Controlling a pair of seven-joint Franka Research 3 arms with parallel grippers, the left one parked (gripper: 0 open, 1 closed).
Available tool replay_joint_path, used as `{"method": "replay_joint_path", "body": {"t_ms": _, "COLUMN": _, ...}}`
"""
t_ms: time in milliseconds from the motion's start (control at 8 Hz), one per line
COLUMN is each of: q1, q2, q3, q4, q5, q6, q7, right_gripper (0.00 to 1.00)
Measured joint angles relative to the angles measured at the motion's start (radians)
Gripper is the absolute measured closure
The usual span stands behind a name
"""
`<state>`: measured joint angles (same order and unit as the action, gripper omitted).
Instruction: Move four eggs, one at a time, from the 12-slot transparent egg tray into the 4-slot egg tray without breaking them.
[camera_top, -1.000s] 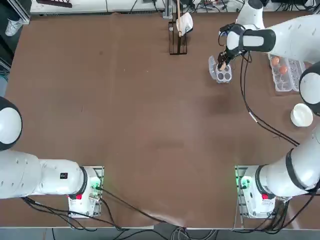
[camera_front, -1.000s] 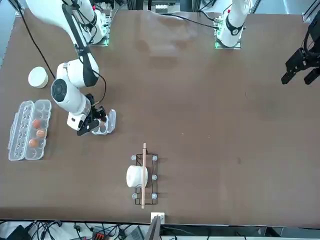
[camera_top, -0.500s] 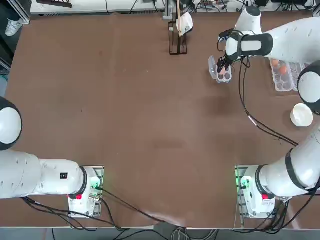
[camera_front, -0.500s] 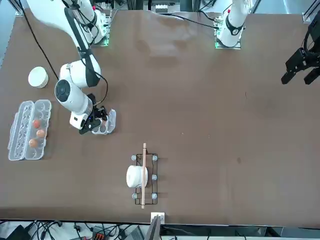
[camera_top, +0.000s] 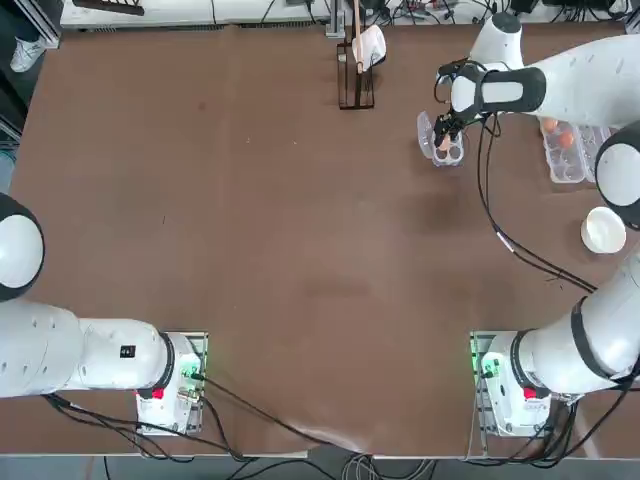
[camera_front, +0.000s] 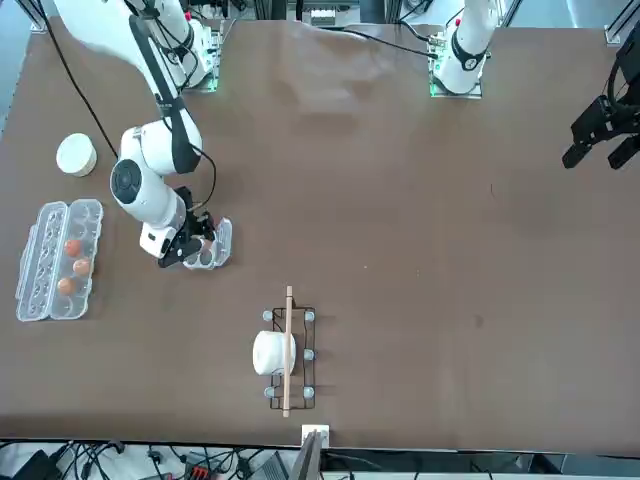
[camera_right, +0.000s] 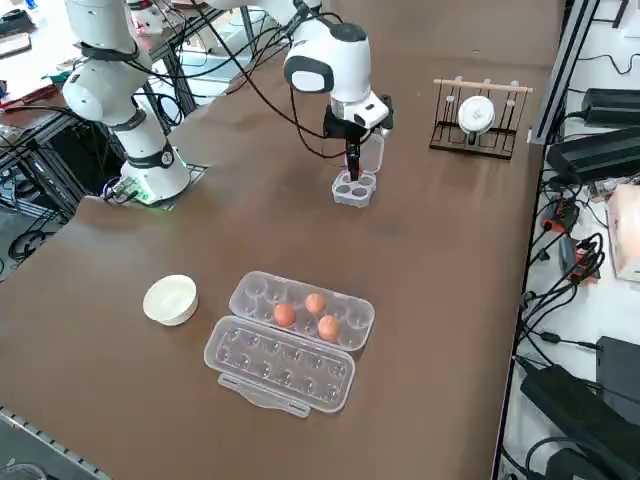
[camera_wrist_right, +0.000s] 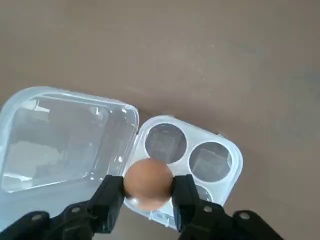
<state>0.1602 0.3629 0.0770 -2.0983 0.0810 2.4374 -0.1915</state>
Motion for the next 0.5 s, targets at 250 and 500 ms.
{"method": "replay_joint_path", "body": {"t_ms": 250, "q1": 0.000, "q2": 0.000, "q3": 0.000, "q4": 0.000, "q5": 0.000, "q6": -0.010, "q7": 0.001, "right_gripper": 0.42}}
{"method": "replay_joint_path", "body": {"t_ms": 500, "q1": 0.000, "q2": -0.002, "q3": 0.000, "q4": 0.001, "q5": 0.000, "q6": -0.011, "q7": 0.001, "right_gripper": 0.09}}
